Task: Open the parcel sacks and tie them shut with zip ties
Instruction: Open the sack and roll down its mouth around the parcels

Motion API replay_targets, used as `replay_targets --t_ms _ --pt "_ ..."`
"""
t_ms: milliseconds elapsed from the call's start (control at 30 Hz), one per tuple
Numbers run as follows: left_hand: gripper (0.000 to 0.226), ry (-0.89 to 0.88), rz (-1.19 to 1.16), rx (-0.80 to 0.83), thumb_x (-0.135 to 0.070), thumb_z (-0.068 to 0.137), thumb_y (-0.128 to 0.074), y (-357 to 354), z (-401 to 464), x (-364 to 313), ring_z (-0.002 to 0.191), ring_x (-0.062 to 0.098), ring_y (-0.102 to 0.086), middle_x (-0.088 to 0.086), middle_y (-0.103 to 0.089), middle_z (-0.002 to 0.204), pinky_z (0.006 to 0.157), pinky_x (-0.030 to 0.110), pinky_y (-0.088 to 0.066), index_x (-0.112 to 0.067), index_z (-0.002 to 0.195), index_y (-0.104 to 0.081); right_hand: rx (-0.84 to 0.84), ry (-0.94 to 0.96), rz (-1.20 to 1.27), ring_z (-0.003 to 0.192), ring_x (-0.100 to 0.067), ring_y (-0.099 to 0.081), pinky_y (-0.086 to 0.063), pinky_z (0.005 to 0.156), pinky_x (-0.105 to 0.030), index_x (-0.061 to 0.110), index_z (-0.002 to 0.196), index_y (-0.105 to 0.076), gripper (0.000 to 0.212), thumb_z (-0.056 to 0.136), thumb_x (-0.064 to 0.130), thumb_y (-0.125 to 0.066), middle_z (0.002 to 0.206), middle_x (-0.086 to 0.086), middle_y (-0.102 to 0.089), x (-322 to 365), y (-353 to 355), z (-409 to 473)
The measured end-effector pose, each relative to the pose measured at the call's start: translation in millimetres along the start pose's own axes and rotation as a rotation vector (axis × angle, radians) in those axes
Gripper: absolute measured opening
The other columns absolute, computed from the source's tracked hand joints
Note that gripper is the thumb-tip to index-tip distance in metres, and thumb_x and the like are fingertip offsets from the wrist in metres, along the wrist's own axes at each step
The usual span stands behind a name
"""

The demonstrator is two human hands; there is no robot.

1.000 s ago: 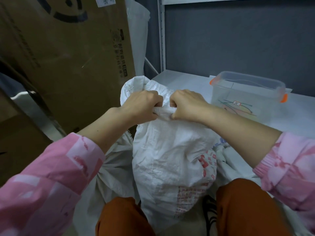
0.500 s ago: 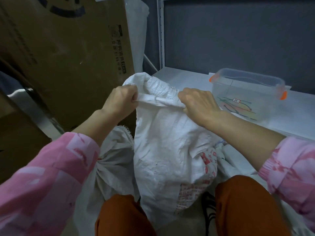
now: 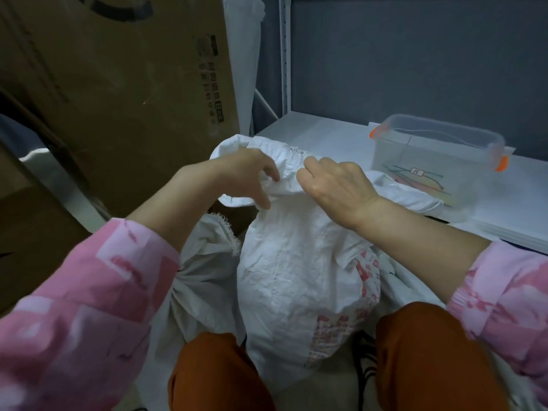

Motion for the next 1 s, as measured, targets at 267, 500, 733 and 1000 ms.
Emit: replay_targets --t_ms 267,500,733,1000 --pt "0.011 0.162 0.157 -0.305 -0.014 0.081 -0.069 -15 8 54 0.078 0.028 -0.060 0.013 -0.065 0.087 0.062 0.035 -0.050 -0.004 0.083 -0.065 0.008 -0.056 0.016 0.047 -0.020 -0.023 0.000 0.047 -0.013 0.009 0.062 -0.049 0.045 0.036 -0.022 -0.069 0.059 -0.007 -0.046 -7 -4 -4" --pt "0.033 -0.101 -0.030 -0.072 -0.019 0.077 -0.076 -5 4 -7 0.078 -0.003 -0.056 -0.021 -0.059 0.094 0.066 0.000 -0.036 -0.031 0.105 -0.060 -0.056 -0.037 -0.024 0.042 -0.021 -0.040 -0.011 0.042 -0.017 0.010 0.063 -0.052 0.035 0.044 -0.014 -0.070 0.060 -0.005 -0.049 1 2 0" --pt "0.017 -0.070 0.092 -0.057 -0.024 0.077 -0.071 -17 15 -25 0.061 0.015 -0.052 -0.006 -0.054 0.063 0.053 0.022 -0.039 -0.021 0.068 -0.057 -0.083 -0.052 0.191 0.054 -0.027 -0.052 -0.017 0.040 -0.025 0.009 0.078 -0.056 0.020 0.088 0.013 -0.039 0.075 -0.008 -0.053 2 9 -3" --pt "0.025 -0.250 0.267 -0.460 0.001 0.075 -0.058 -9 4 -23 0.074 0.030 -0.054 0.006 -0.052 0.085 0.059 0.040 -0.043 -0.017 0.078 -0.042 0.576 -0.431 0.799 0.080 -0.022 -0.056 -0.045 0.065 -0.033 0.003 0.095 -0.066 0.049 0.063 0.034 -0.085 0.088 -0.007 -0.061 -45 -29 -3"
Point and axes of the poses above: each hand's wrist, its own z-axis towards the middle knuckle, its own y-axis out of the back of the hand, x = y × z, the point moved 8 cm from there along z, towards the middle knuckle
